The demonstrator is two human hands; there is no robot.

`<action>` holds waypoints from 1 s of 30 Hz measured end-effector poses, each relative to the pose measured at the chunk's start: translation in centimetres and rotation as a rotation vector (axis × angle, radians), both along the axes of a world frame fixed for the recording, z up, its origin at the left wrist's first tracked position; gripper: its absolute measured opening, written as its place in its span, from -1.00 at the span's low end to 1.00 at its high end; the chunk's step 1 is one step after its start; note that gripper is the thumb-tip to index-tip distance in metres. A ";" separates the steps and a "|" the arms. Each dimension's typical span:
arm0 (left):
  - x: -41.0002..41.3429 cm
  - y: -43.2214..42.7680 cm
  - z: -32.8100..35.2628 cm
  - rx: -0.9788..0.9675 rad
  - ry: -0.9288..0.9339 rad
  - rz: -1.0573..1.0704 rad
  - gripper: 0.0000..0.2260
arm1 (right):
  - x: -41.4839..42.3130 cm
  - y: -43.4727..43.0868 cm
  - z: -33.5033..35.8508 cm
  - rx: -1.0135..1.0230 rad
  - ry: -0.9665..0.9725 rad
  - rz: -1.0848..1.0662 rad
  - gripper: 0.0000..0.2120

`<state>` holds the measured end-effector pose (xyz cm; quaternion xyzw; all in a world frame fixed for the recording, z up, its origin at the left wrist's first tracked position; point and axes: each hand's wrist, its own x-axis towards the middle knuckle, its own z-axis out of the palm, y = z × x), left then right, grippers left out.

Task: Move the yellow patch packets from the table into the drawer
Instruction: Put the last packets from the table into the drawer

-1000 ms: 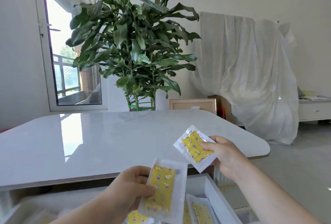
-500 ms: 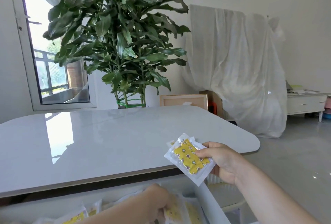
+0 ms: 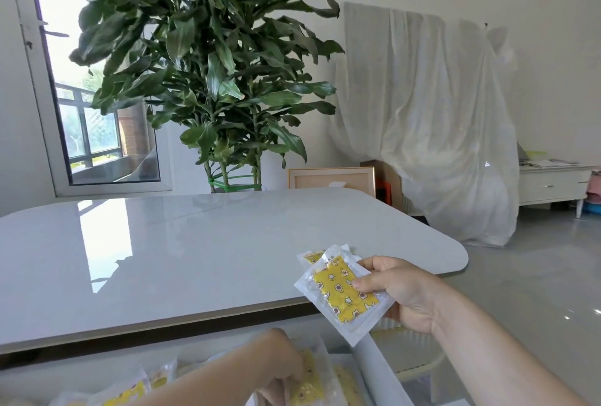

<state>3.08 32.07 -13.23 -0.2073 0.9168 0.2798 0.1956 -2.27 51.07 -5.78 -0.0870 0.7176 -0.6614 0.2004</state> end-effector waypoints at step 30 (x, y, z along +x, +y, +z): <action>9.1 -11.7 8.9 0.760 0.609 0.233 -0.87 | 0.1 -6.0 -8.6 0.830 -0.146 0.077 -0.73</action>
